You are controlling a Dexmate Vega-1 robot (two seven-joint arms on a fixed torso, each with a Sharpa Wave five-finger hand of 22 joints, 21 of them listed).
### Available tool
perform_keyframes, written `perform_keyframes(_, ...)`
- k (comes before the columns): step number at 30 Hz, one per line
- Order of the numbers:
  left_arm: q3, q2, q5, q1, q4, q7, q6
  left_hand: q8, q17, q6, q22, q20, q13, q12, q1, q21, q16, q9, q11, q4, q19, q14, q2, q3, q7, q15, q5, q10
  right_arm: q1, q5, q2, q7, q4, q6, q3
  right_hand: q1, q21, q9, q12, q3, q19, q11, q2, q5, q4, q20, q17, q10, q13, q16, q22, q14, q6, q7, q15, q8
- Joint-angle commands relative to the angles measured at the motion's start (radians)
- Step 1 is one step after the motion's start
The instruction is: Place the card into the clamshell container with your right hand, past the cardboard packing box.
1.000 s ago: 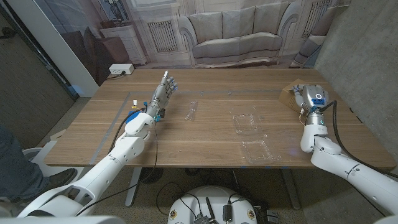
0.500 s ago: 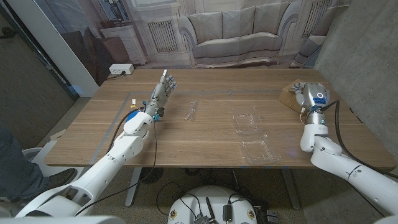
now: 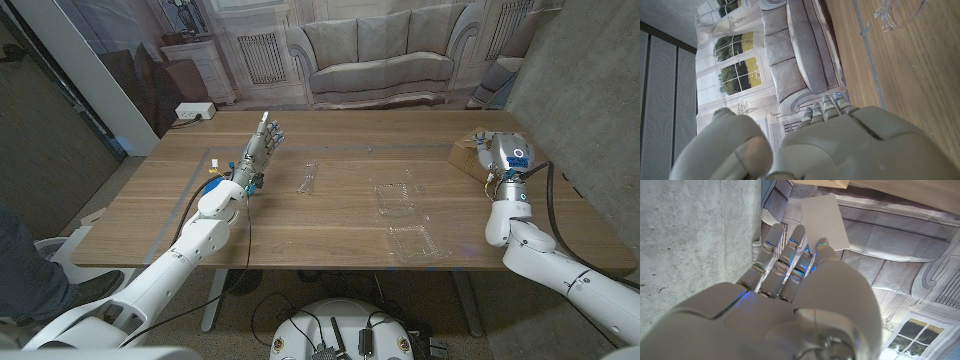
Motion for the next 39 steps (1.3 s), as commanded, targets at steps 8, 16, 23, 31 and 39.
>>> perform_keyframes(8,0.001,0.004,-0.003,0.019,-0.02,0.008,0.007,-0.004,0.002,0.005,0.005,-0.016,0.003,-0.002,0.003,-0.007,0.003,0.004,-0.003,0.001,0.004,-0.006,0.01,-0.007,0.002,0.0,-0.006,-0.001,-0.084,0.029,-0.034,0.077,-0.149,-0.045,0.07,0.008,0.007,0.013,0.008,0.002,-0.007,0.0,0.0,0.006,0.008,-0.163,0.004,0.011,0.006,0.005,0.001,0.014,0.01,0.0,-0.07,0.011)
perform_keyframes(16,0.007,0.004,0.0,0.016,-0.02,0.006,0.014,-0.004,0.002,0.005,0.005,-0.016,0.003,-0.002,0.004,-0.01,0.002,0.004,-0.003,0.001,0.006,-0.006,0.011,-0.008,0.002,0.0,-0.006,-0.001,-0.121,0.07,-0.034,0.119,-0.206,-0.084,0.119,0.01,0.008,0.018,0.009,0.001,-0.008,0.0,-0.001,0.007,0.009,-0.163,0.006,0.009,0.008,0.005,0.001,0.015,0.008,0.0,-0.071,0.011)
perform_keyframes(23,0.009,0.004,0.0,0.018,-0.019,0.012,0.023,-0.004,0.002,0.005,0.005,-0.016,0.003,-0.003,0.005,-0.012,0.002,0.004,-0.002,0.0,0.006,-0.006,0.011,-0.009,0.003,0.001,-0.007,-0.002,-0.147,0.102,-0.05,0.165,-0.244,-0.107,0.151,0.009,0.002,0.022,0.009,-0.001,-0.015,-0.001,-0.005,0.009,0.01,-0.162,0.006,0.005,0.011,0.001,-0.002,0.009,0.004,0.0,-0.07,0.01)
perform_keyframes(31,0.015,0.001,0.001,0.01,-0.011,0.008,0.03,-0.004,0.002,0.006,0.005,-0.016,0.003,-0.003,0.005,-0.014,0.002,0.004,-0.002,0.0,0.007,-0.006,0.012,-0.01,0.004,0.001,-0.007,-0.002,-0.18,0.133,-0.08,0.2,-0.284,-0.073,0.191,0.011,0.001,0.026,0.008,-0.001,-0.017,-0.001,-0.004,0.012,0.011,-0.163,0.006,-0.001,0.014,-0.002,-0.002,0.003,0.002,-0.001,-0.07,0.009)
perform_keyframes(39,0.019,-0.004,0.004,0.003,-0.006,0.007,0.03,-0.004,0.002,0.006,0.005,-0.016,0.003,-0.002,0.007,-0.016,0.002,0.004,-0.003,-0.001,0.008,-0.007,0.013,-0.011,0.004,0.002,-0.007,-0.002,-0.204,0.138,-0.087,0.195,-0.298,-0.015,0.214,0.011,0.002,0.032,0.011,-0.003,-0.021,-0.001,-0.004,0.016,0.014,-0.164,0.007,-0.002,0.018,-0.005,-0.001,-0.002,0.001,-0.002,-0.069,0.01)
